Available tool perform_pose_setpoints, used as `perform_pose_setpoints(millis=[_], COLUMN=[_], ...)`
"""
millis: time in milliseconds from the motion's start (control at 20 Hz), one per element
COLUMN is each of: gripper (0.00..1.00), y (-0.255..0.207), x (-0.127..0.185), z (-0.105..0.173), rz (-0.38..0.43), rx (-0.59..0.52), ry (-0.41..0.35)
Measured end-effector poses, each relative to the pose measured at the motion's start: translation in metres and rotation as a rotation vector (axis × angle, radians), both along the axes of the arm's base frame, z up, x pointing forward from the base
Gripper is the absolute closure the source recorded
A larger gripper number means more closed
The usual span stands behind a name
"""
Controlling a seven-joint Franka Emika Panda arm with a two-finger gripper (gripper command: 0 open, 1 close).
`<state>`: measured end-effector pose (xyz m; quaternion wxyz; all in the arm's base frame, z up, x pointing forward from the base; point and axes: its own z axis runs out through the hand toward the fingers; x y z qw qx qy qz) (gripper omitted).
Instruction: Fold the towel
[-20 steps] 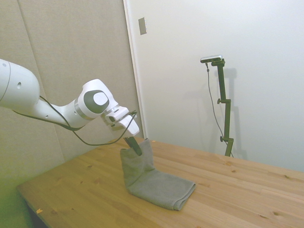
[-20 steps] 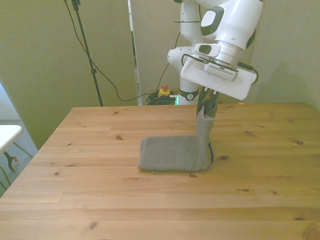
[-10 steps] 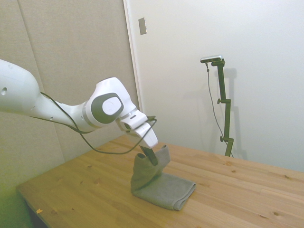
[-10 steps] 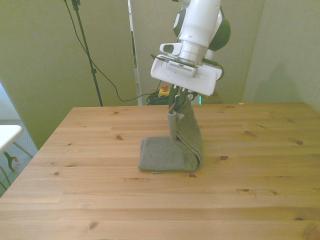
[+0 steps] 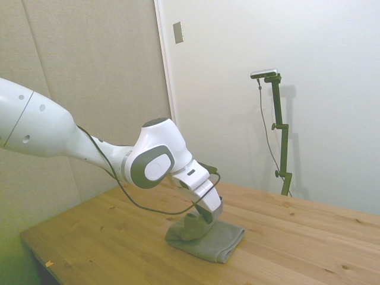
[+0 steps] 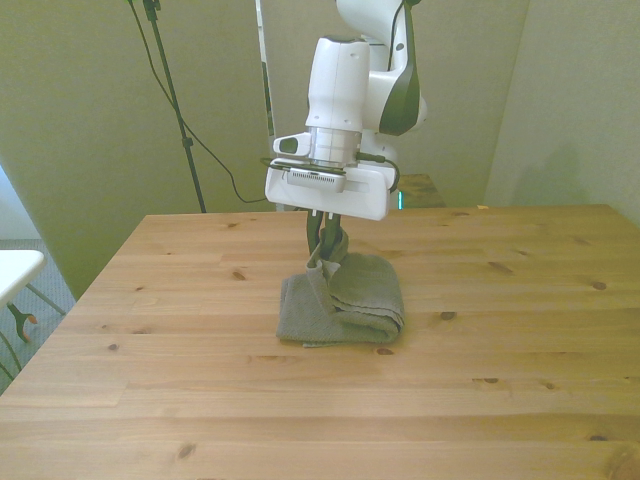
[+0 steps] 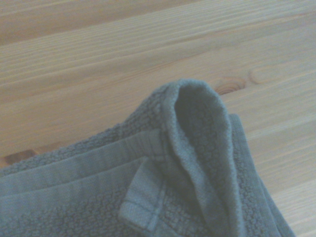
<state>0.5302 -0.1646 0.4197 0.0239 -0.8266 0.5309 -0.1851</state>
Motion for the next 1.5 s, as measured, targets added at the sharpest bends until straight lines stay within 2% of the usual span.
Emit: perform_pose_setpoints(millis=[150, 300, 800, 950, 1150, 1350, 1500], gripper=[0.00, 0.00, 0.00, 0.00, 0.00, 0.00, 0.00], y=[0.000, -0.004, -0.019, -0.013, 0.014, 0.050, 0.067], x=[0.001, -0.001, -0.006, -0.013, -0.042, -0.072, -0.086], z=[0.000, -0.002, -0.005, -0.001, 0.021, 0.034, 0.038], rz=[0.075, 0.122, 0.113, 0.137, 0.183, 0.178, 0.187], rx=[0.046, 0.077, 0.082, 0.077, 0.045, 0.038, 0.040], ry=[-0.077, -0.104, -0.101, -0.082, -0.033, 0.045, 0.071])
